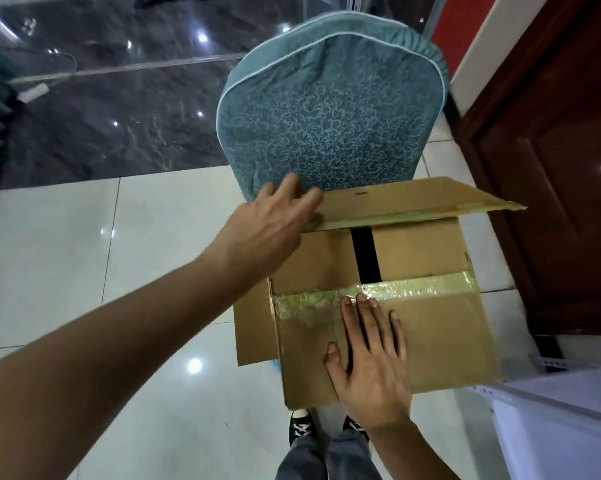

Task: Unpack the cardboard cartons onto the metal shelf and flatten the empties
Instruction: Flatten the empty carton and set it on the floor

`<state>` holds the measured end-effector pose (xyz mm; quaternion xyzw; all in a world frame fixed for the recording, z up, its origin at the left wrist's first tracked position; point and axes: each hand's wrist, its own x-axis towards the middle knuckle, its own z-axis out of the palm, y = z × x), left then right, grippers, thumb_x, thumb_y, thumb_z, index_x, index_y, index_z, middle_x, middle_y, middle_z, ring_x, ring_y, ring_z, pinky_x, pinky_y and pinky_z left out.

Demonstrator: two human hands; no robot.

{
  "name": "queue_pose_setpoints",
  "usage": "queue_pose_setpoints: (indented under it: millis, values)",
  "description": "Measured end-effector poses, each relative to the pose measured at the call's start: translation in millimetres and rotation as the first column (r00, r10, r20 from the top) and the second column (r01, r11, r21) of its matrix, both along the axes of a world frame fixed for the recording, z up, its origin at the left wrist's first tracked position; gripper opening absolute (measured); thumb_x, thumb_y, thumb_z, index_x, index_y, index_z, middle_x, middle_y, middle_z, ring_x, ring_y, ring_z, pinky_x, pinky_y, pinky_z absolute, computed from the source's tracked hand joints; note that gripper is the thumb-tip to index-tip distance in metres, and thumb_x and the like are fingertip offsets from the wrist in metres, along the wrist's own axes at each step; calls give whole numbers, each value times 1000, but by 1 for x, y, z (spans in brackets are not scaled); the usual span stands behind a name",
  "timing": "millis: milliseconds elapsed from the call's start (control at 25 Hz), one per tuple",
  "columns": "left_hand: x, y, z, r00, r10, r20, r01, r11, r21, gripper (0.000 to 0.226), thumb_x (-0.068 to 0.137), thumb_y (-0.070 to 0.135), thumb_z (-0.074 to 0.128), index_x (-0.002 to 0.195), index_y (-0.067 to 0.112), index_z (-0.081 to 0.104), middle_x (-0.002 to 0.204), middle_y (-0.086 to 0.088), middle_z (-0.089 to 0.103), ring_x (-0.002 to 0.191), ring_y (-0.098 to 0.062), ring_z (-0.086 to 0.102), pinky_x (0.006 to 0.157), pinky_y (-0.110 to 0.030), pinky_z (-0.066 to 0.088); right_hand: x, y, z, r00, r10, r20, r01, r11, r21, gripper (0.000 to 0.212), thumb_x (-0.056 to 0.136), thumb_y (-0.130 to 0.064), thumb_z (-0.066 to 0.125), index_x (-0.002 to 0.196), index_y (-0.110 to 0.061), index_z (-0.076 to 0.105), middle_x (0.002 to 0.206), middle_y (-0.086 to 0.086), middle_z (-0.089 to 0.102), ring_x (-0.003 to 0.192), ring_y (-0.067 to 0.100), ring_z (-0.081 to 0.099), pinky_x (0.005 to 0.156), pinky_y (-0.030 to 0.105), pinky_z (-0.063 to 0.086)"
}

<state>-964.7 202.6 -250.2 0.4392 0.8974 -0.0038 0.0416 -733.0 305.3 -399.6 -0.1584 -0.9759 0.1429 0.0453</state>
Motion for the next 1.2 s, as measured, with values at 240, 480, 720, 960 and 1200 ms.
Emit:
queue_pose_setpoints:
  millis: [240,480,720,960,1200]
  values:
    - [17,-22,-11,862,344,-373,-175,892,417,8,94,10,64,91,7,57,85,-12,54,76,-31,46,60,-43,43,-1,0,1,999,-10,33,10,1000,2,66,96,-45,43,156,-18,37,165,3,29,154,22,21,123,54,21]
    - [14,-19,-42,876,385,-291,-248,876,414,38,96,24,60,134,15,58,139,-13,54,130,-38,46,104,-49,35,0,-1,0,1000,-20,16,20,1000,1,67,95,-44,48,156,-19,37,165,1,29,154,20,19,123,54,20]
    - [-28,-18,-104,986,82,-148,-59,986,155,57,103,41,43,156,25,30,166,-12,16,153,-38,12,121,-52,20,0,-3,-2,999,-26,-21,25,1000,-15,68,95,-43,48,157,-19,34,165,2,29,155,19,18,123,52,20]
    - [-18,-12,-130,984,164,-73,-150,974,171,60,105,44,28,161,28,11,169,-8,-3,154,-33,-7,122,-49,19,0,-4,-1,999,-11,-47,10,999,-30,67,95,-41,48,157,-18,35,164,3,30,154,20,21,123,53,20]
    - [-21,-11,-137,976,208,-70,-196,970,145,60,106,44,26,161,31,6,169,-6,-6,154,-32,-7,121,-49,21,-39,-16,22,983,11,-182,-16,1000,-26,48,94,-36,60,138,-15,59,138,6,58,130,28,50,118,51,27]
